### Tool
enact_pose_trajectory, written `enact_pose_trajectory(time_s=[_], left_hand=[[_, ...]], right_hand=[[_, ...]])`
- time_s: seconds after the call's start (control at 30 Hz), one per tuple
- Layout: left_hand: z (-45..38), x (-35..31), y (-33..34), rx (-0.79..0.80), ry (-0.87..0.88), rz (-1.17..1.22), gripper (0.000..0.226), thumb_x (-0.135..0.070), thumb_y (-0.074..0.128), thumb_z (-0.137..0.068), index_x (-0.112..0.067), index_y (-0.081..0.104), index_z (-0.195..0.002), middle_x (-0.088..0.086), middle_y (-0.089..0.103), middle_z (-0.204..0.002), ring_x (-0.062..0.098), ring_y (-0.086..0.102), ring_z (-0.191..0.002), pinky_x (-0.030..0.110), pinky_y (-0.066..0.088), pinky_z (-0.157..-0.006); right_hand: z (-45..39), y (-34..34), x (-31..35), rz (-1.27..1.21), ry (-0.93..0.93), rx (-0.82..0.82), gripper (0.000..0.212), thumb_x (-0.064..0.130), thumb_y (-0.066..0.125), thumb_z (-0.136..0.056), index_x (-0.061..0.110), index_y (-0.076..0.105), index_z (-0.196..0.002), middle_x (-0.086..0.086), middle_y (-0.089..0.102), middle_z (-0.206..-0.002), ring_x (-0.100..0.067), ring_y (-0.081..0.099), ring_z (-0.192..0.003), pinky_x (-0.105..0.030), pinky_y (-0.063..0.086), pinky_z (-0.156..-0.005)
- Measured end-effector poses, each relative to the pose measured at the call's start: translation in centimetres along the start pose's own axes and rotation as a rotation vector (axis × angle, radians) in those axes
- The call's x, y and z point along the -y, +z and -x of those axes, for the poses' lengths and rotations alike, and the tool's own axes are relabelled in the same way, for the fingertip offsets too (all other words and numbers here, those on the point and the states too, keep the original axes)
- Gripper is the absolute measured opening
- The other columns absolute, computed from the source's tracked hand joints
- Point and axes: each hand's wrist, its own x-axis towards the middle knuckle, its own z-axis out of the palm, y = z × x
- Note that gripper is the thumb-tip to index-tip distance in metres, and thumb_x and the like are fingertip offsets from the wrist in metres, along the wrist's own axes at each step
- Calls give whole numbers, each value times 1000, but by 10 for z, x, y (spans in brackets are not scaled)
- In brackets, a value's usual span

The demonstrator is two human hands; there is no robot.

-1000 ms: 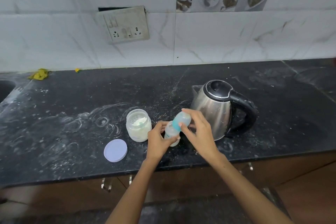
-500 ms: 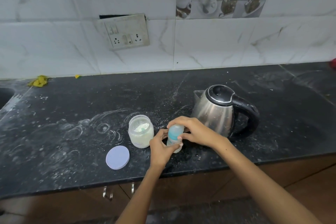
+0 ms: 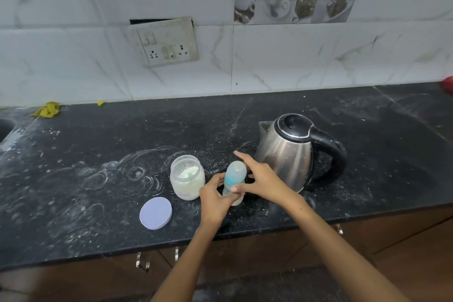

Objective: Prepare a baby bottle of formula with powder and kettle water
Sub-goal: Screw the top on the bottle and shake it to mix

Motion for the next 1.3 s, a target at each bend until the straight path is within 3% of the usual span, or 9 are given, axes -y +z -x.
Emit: enact_pose_trajectory(time_s=[0.1,0.2,0.43,0.6,0.7,0.77,1.0,1.2,1.3], left_hand=[[-3,-7,-6,31,23,8,57,-17,90,-61,-15,66,-112,-6,70,-103,2,64,-99,13,50,-86],[-8,-17,-15,87,19,37,61,-17,92,-58,-14,66,-113,-6,72,-105,3,66,-99,15,51,-89],[-14,-34,-24,212,32,68,62,-22,91,-58,-19,66,-115,-6,73,-107,5,67,-104,36,52,-98],[-27,-50,-43,288,60,59,106,-20,94,-54,-22,39,-145,2,56,-137,7,56,-123,30,46,-105],[-28,-68,-47,307,205,65,93,-14,88,-64,-32,42,-142,-9,56,-137,3,53,-125,23,45,-102],[-29,-75,-46,300,269,49,78,-9,85,-67,-30,54,-135,-15,60,-132,2,54,-123,27,47,-103],[-35,-74,-44,186,226,233,58,-4,85,-67,-20,60,-118,-1,67,-115,18,66,-106,43,56,-90],[-54,-80,-61,457,162,202,56,4,81,-70,-11,56,-117,12,64,-115,32,65,-104,44,57,-86],[-64,-85,-68,583,143,188,57,7,77,-72,-7,53,-122,18,61,-120,34,64,-108,45,56,-88]], right_hand=[[13,-5,-12,-251,90,56,89,22,83,-76,23,31,-148,5,50,-143,-7,48,-129,-34,40,-110],[22,1,-19,-297,93,57,83,12,84,-73,28,39,-141,6,56,-137,-7,53,-126,-35,43,-108],[16,28,-5,-391,50,-250,63,7,82,-74,23,51,-126,6,67,-114,-1,66,-104,-23,56,-86],[13,22,-5,-378,9,-244,62,15,83,-74,22,53,-127,5,67,-119,-9,64,-112,-30,55,-91],[9,19,-4,-339,-2,-223,64,17,84,-72,18,55,-129,5,68,-118,-8,64,-112,-31,55,-93],[7,18,-1,-318,-11,-215,62,16,83,-73,21,55,-127,6,69,-117,-6,64,-111,-29,54,-93],[4,16,3,-395,6,-261,65,9,85,-70,19,53,-125,1,70,-117,-8,67,-106,-28,55,-90],[3,15,5,-319,-8,-164,67,35,79,-71,29,45,-129,6,71,-116,-7,65,-110,-42,52,-98],[4,11,7,-361,-19,-155,76,25,80,-75,28,35,-136,0,71,-117,-10,66,-110,-37,51,-99]])
